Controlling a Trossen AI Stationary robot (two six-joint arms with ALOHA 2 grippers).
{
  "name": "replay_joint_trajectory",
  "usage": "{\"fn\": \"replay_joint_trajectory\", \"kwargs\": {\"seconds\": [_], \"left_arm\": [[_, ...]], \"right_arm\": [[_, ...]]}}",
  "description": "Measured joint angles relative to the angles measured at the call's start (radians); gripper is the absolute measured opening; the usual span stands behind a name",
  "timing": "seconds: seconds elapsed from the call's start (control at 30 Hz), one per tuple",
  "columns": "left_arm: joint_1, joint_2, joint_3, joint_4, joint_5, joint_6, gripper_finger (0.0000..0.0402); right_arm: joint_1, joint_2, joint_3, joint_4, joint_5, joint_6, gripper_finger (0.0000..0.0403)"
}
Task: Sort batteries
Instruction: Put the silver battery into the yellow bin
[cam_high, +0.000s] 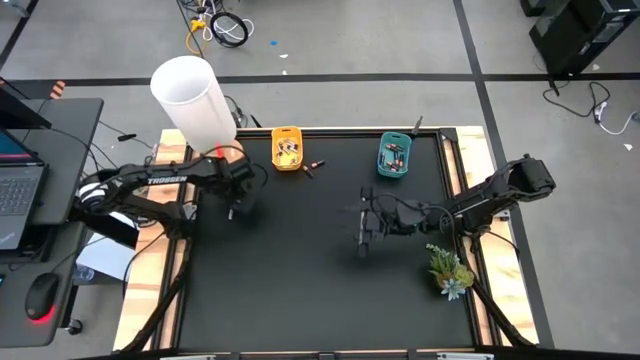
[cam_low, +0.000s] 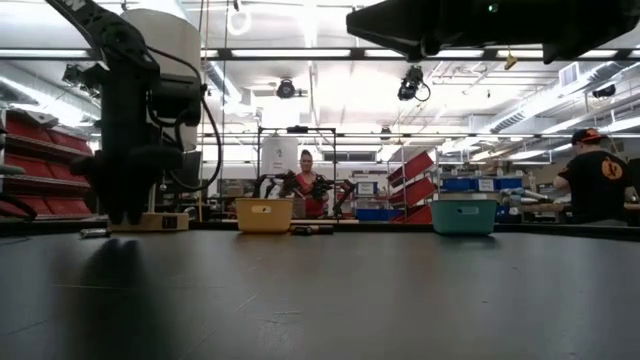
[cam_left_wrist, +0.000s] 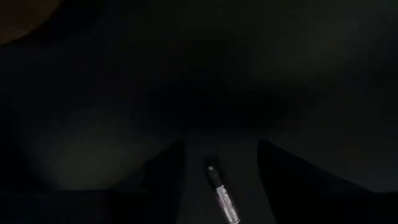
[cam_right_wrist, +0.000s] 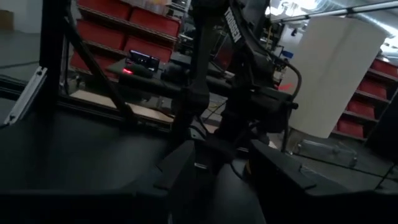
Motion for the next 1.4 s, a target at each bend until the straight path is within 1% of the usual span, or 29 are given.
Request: {"fn": "replay_joint_trajectory", "kwargs": {"seconds": [0.07,0.17,0.3,0.53,0.6,0.73,0.83,0.93,1.1,1.17,1.4], "left_arm": [[0.032,0.000,-0.006,0.018,0.023,0.002,0.0201],[0.063,0.000,-0.051,0.055,0.074,-0.006,0.0201],[0.069,-0.005,-0.104,0.096,0.113,-0.048,0.0201],[0.047,0.000,-0.079,0.077,0.089,-0.054,0.0201],[0.034,0.000,-0.052,0.033,0.070,-0.043,0.0201],[-0.019,0.000,0.038,-0.073,-0.024,-0.020,0.0201],[-0.053,-0.001,0.084,-0.155,-0.026,-0.044,0.0201],[-0.089,-0.001,0.063,-0.191,-0.016,-0.087,0.0201],[-0.139,-0.001,0.012,-0.169,0.002,-0.154,0.0201],[-0.159,-0.001,0.001,-0.134,0.006,-0.183,0.0201],[-0.180,-0.001,-0.002,-0.118,0.003,-0.201,0.0200]], "right_arm": [[-0.007,0.000,0.000,-0.001,0.000,0.005,0.0159],[-0.009,0.000,0.000,-0.019,0.000,0.007,0.0158],[-0.009,0.000,0.000,-0.032,0.001,0.007,0.0158],[-0.022,0.000,0.000,-0.052,0.013,0.011,0.0158],[-0.028,0.000,0.000,-0.067,0.013,0.019,0.0158],[-0.033,0.001,0.000,-0.076,0.013,0.030,0.0158],[-0.033,0.001,0.000,-0.082,0.014,0.029,0.0158],[-0.033,0.001,0.000,-0.075,0.015,0.029,0.0158],[-0.028,0.001,0.000,-0.088,0.015,0.030,0.0158],[-0.028,0.001,0.000,-0.091,0.015,0.029,0.0158],[-0.030,0.001,0.000,-0.090,0.014,0.027,0.0158]]}}
